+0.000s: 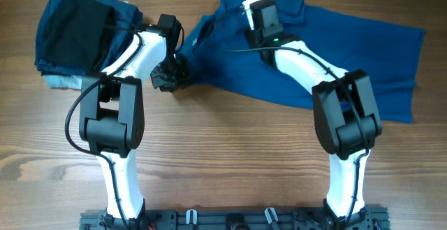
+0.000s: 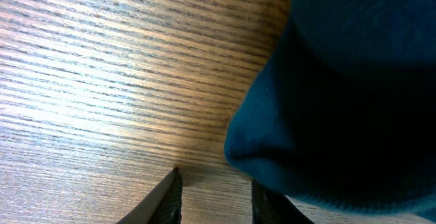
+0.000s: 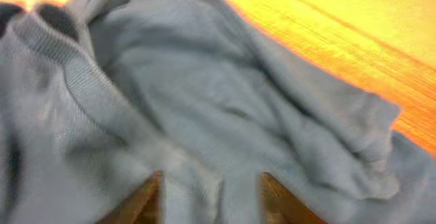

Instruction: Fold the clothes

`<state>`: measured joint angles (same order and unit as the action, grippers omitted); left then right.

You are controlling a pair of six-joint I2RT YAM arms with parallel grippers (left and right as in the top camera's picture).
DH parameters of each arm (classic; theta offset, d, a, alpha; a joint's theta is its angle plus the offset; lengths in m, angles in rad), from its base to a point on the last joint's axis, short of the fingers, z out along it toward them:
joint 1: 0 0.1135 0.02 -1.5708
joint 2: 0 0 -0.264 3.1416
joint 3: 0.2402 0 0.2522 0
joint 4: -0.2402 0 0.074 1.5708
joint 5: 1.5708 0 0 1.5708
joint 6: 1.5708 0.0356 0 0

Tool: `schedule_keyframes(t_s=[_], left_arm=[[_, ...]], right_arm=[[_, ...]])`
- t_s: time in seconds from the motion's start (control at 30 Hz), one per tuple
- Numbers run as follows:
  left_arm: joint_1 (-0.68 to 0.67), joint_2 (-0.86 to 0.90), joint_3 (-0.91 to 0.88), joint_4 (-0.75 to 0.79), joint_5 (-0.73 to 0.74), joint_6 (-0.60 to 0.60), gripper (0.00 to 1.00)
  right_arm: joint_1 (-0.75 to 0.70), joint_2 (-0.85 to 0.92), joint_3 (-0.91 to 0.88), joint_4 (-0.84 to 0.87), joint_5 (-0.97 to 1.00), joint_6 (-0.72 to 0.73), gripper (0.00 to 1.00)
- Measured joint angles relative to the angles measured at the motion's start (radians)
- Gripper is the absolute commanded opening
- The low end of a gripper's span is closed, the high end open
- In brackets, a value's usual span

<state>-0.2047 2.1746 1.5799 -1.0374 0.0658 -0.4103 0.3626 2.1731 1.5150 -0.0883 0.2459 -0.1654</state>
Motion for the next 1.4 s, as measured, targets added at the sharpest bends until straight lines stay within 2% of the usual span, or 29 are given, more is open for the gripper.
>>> schedule_keyframes(t_s=[0.1,0.17,0.2,0.23,0.27,0.33,0.4,0.6,0.67,0.83,0.93,1.0,1.07,1.13,1.17,1.2,1.23,1.33,1.4], left_arm=[[0.0,0.0,0.0,-0.002,0.0,0.0,0.36],[0.0,0.0,0.0,-0.003,0.0,0.0,0.37],[0.0,-0.001,0.0,-0.002,0.0,0.0,0.37],[0.0,-0.001,-0.001,-0.003,0.0,0.0,0.37],[0.0,-0.002,-0.002,0.001,0.0,0.0,0.37],[0.0,-0.002,-0.002,0.009,0.0,-0.002,0.37],[0.0,-0.002,-0.002,0.01,0.0,-0.003,0.37],[0.0,-0.003,-0.002,0.02,0.0,-0.003,0.37],[0.0,-0.003,-0.002,0.021,0.0,-0.003,0.37],[0.0,-0.003,-0.002,0.021,0.0,-0.003,0.37],[0.0,-0.003,-0.002,0.021,0.0,-0.003,0.37],[0.0,-0.003,-0.002,0.022,0.0,-0.003,0.37],[0.0,-0.003,-0.003,0.024,0.0,-0.003,0.38],[0.0,-0.003,-0.003,0.024,0.0,-0.003,0.38],[0.0,-0.003,-0.003,0.024,0.0,-0.003,0.38],[0.0,-0.003,-0.003,0.024,0.0,-0.003,0.38],[0.0,-0.003,-0.003,0.024,0.0,-0.003,0.38],[0.0,-0.004,-0.003,0.024,0.0,-0.003,0.38],[0.0,-0.004,-0.003,0.025,0.0,-0.003,0.38]], right_arm=[[-0.048,-0.035,0.001,-0.053,-0.016,0.045,0.71],[-0.069,-0.121,0.006,-0.209,-0.025,0.08,0.52],[-0.079,-0.202,0.009,-0.34,-0.04,0.102,0.36],[-0.087,-0.272,0.017,-0.425,-0.064,0.111,0.25],[-0.091,-0.35,0.024,-0.527,-0.105,0.12,0.21],[-0.09,-0.415,0.038,-0.697,-0.199,0.124,0.18],[-0.089,-0.386,0.028,-0.792,-0.272,0.111,0.15],[-0.089,-0.171,-0.028,-0.839,-0.313,0.097,0.11],[-0.089,-0.104,-0.034,-0.814,-0.312,0.101,0.04],[-0.117,-0.078,-0.032,-0.735,-0.232,0.147,0.06],[-0.174,-0.078,-0.021,-0.69,-0.211,0.154,0.13],[-0.244,-0.078,-0.017,-0.605,-0.208,0.179,0.21],[-0.29,-0.078,-0.013,-0.523,-0.202,0.209,0.23],[-0.31,-0.079,-0.008,-0.529,-0.2,0.221,0.22],[-0.324,-0.08,-0.003,-0.555,-0.2,0.225,0.23],[-0.337,-0.089,-0.002,-0.58,-0.2,0.23,0.32],[-0.355,-0.111,-0.002,-0.621,-0.2,0.242,0.36],[-0.444,-0.259,0.009,-0.8,-0.199,0.279,0.35],[-0.515,-0.315,0.021,-0.932,-0.196,0.307,0.29]])
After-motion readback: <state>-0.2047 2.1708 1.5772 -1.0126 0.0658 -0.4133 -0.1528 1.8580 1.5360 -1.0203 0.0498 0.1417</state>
